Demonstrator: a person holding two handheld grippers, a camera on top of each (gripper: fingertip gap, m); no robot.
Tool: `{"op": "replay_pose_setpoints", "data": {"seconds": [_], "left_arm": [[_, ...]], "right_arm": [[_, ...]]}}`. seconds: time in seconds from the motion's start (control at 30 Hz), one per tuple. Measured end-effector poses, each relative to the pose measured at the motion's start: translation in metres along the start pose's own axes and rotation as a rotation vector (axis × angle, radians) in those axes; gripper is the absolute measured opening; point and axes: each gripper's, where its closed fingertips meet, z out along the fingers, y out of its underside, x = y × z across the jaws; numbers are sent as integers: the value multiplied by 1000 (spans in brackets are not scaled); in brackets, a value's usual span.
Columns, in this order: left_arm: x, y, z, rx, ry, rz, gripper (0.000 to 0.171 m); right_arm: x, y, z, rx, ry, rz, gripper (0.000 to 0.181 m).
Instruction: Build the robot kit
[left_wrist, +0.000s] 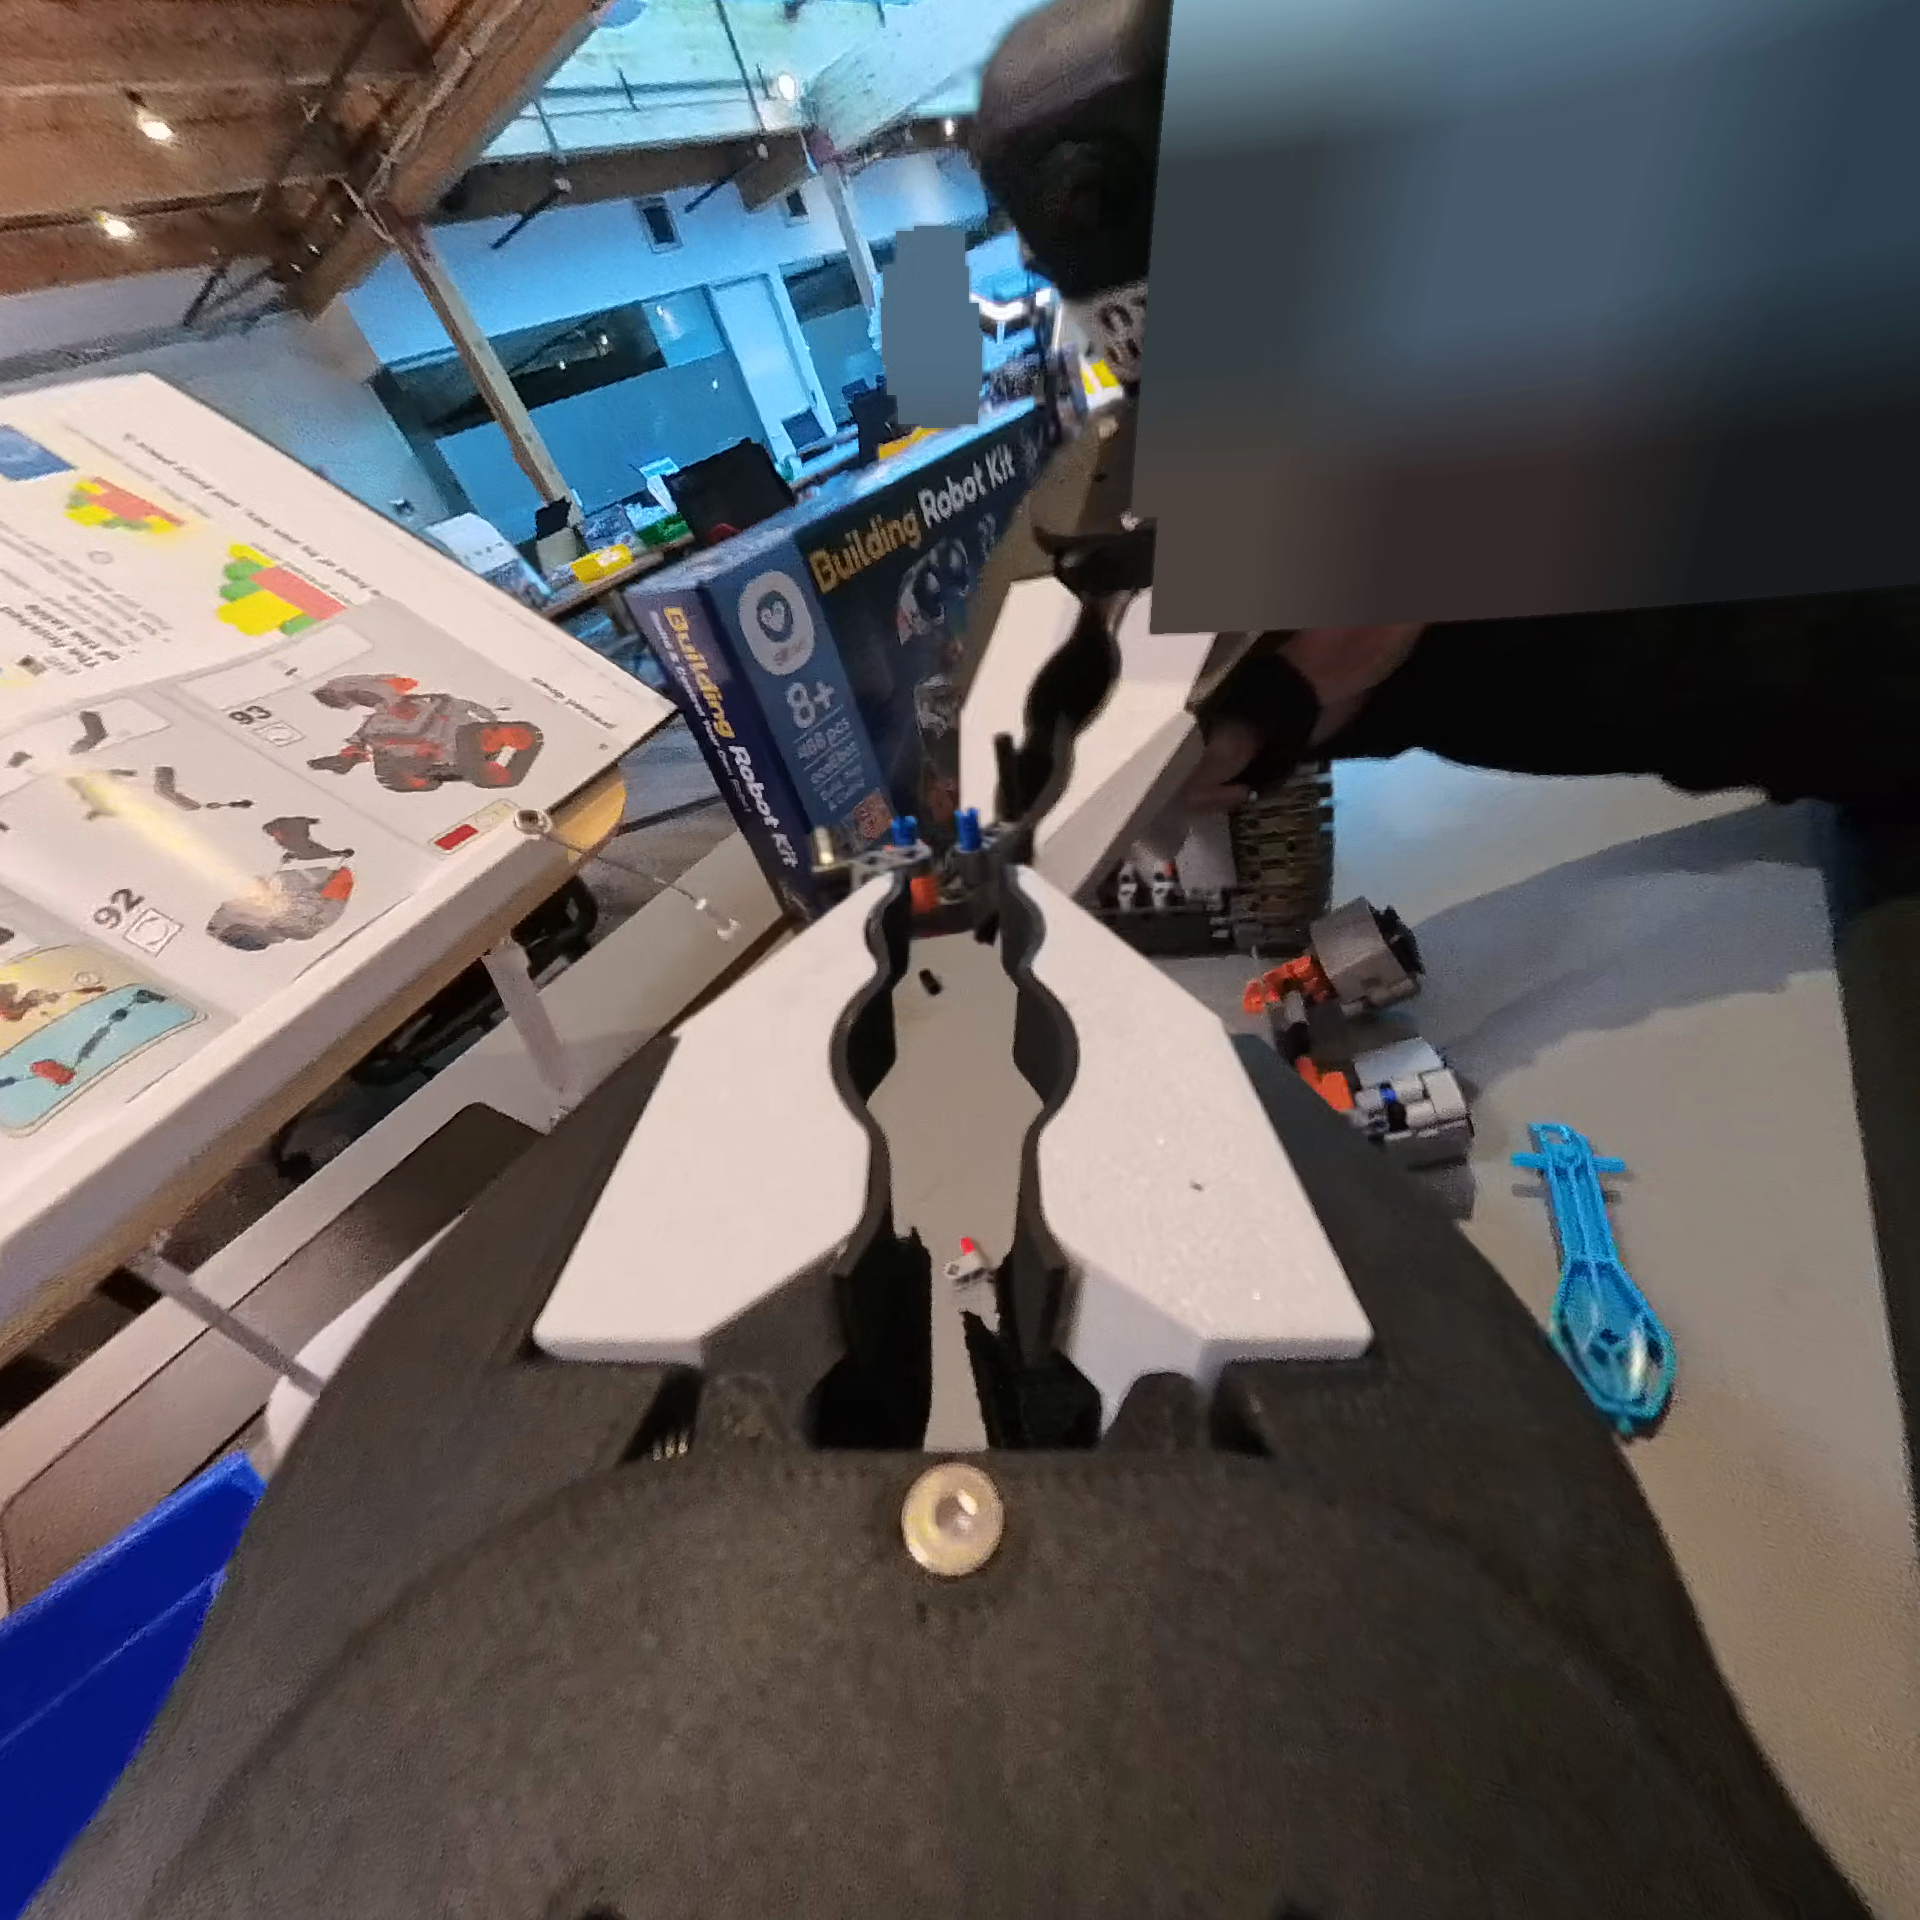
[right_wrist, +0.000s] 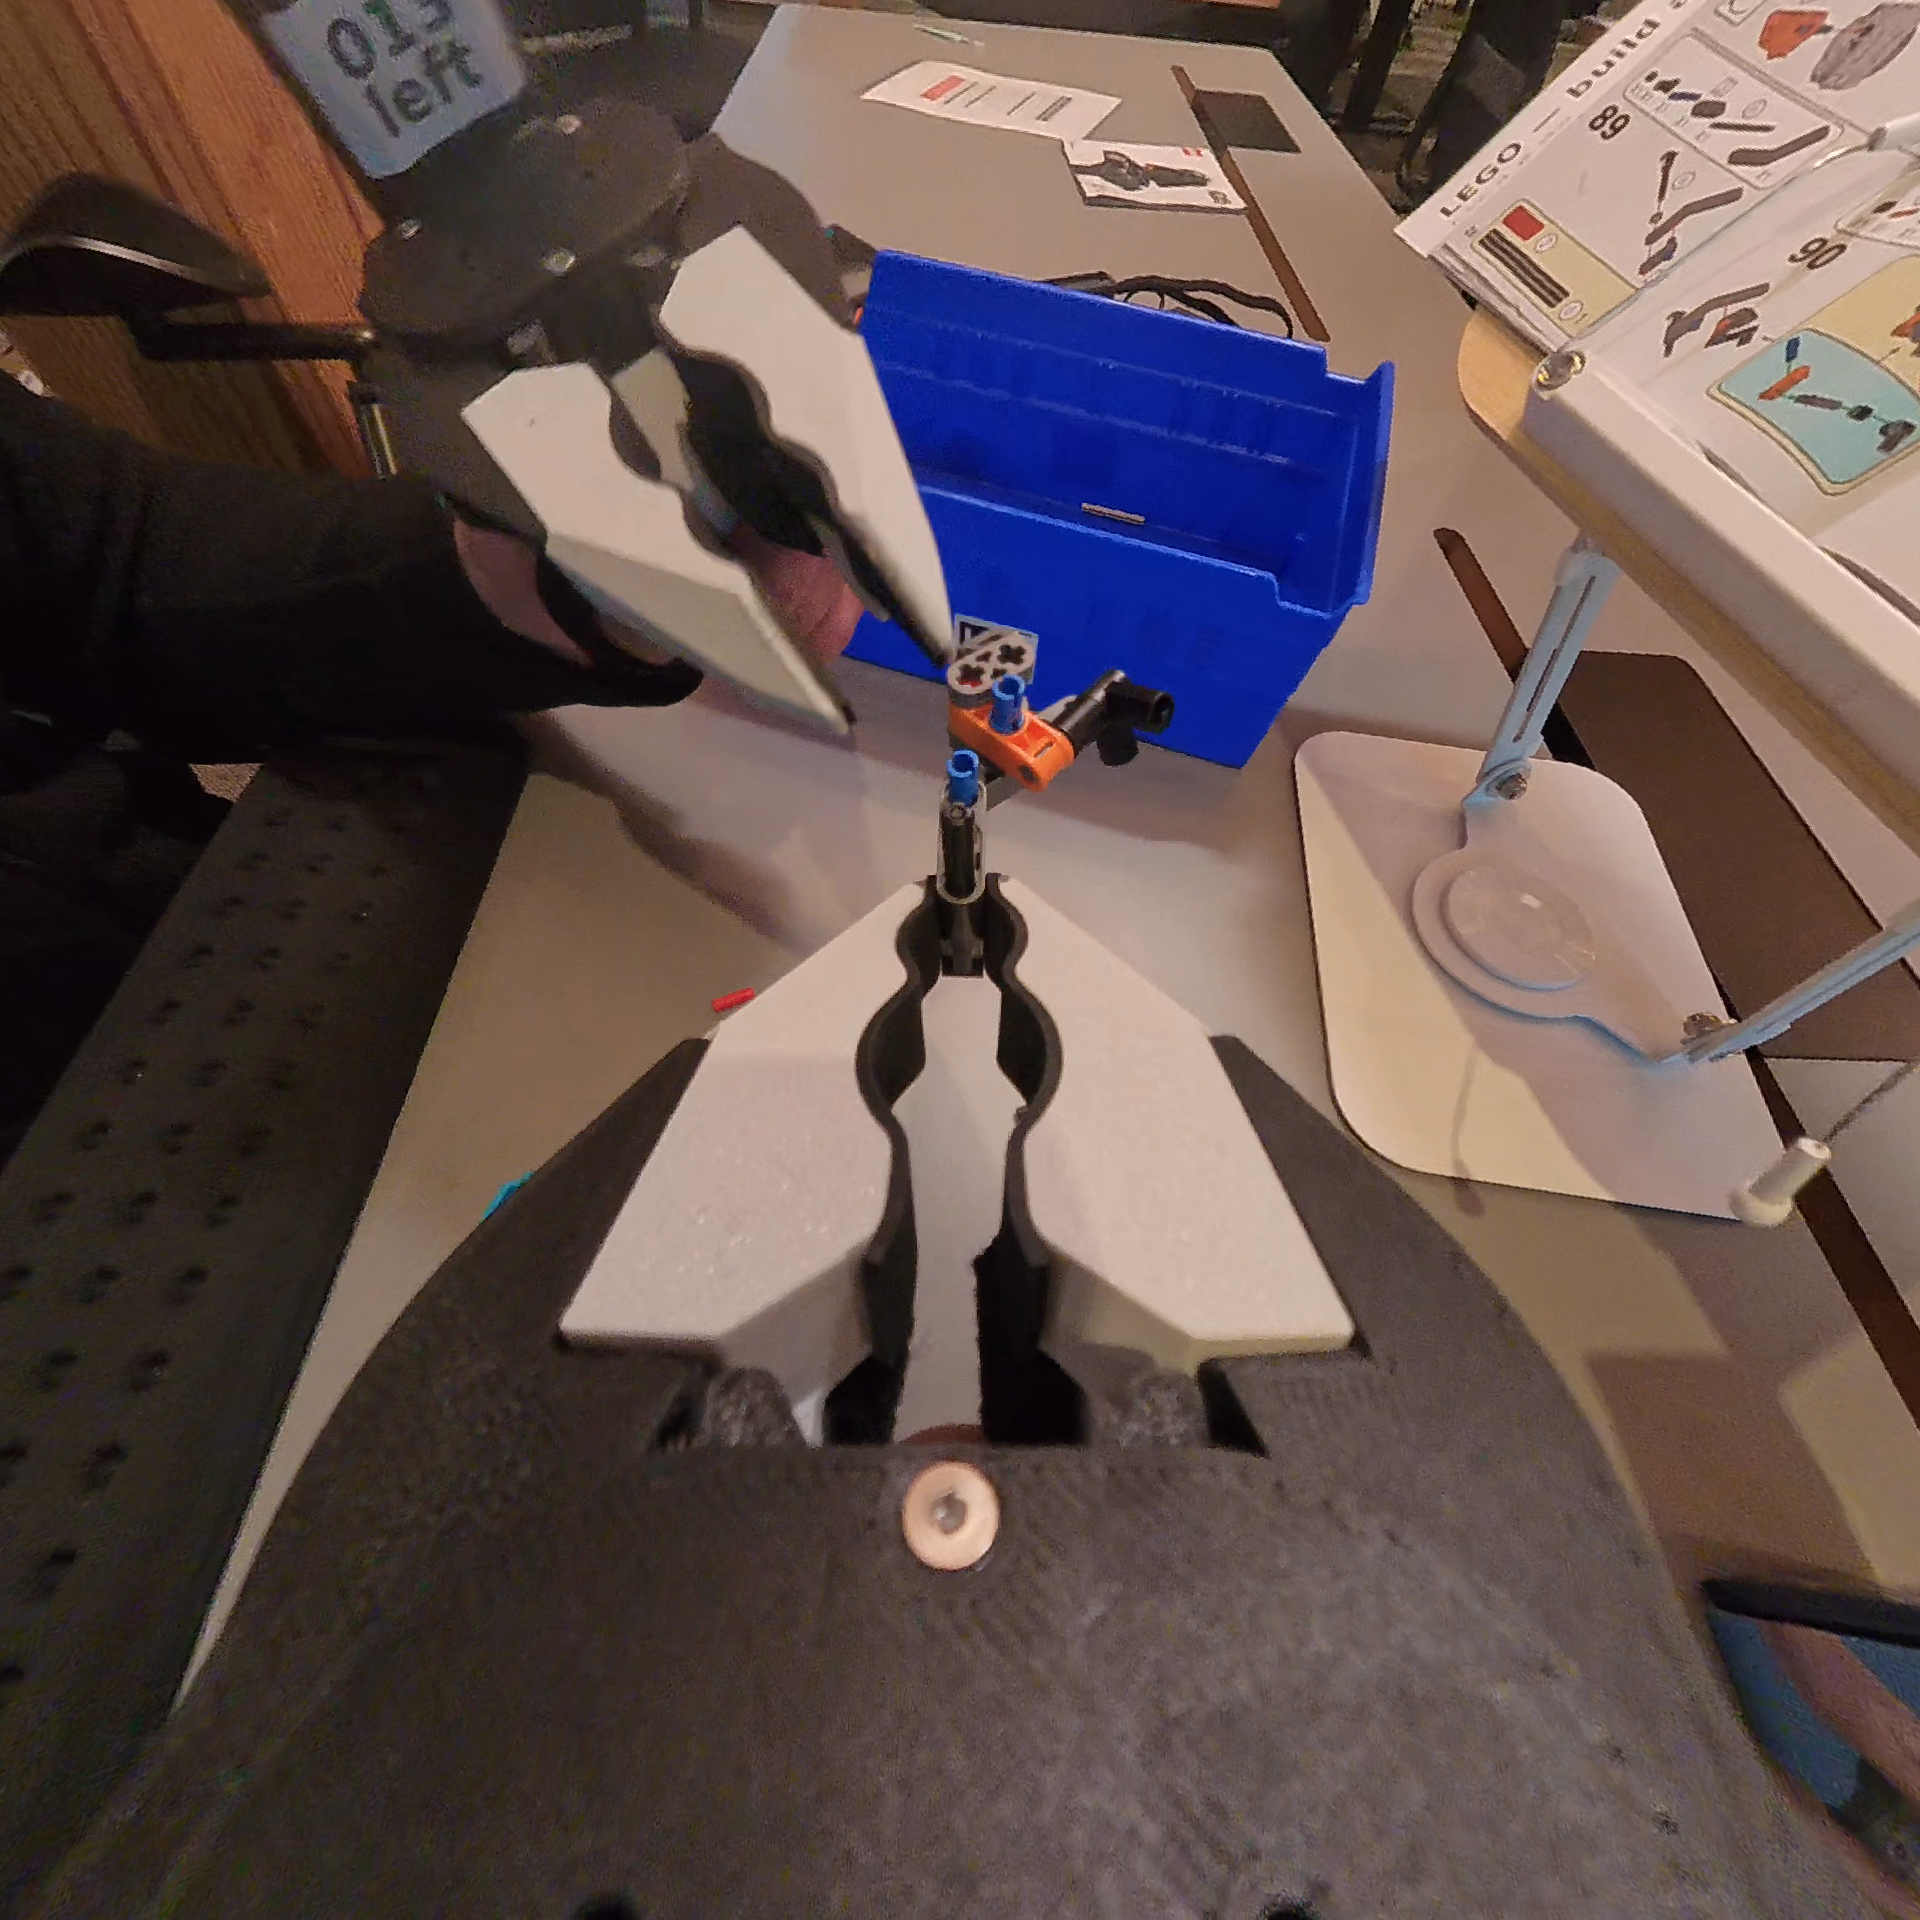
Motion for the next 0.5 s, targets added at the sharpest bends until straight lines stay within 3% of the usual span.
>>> {"op": "replay_pose_setpoints", "data": {"seconds": [0.1,0.2,0.37,0.5], "left_arm": [[9,7,6,-56,-3,100,15],[28,2,10,-30,56,85,13],[54,13,23,-87,117,162,12],[45,18,20,-115,101,152,12]], "right_arm": [[7,1,-5,9,18,16,5],[13,2,-9,17,34,32,5],[15,3,-10,0,62,5,5],[17,3,-9,3,73,8,5]]}}
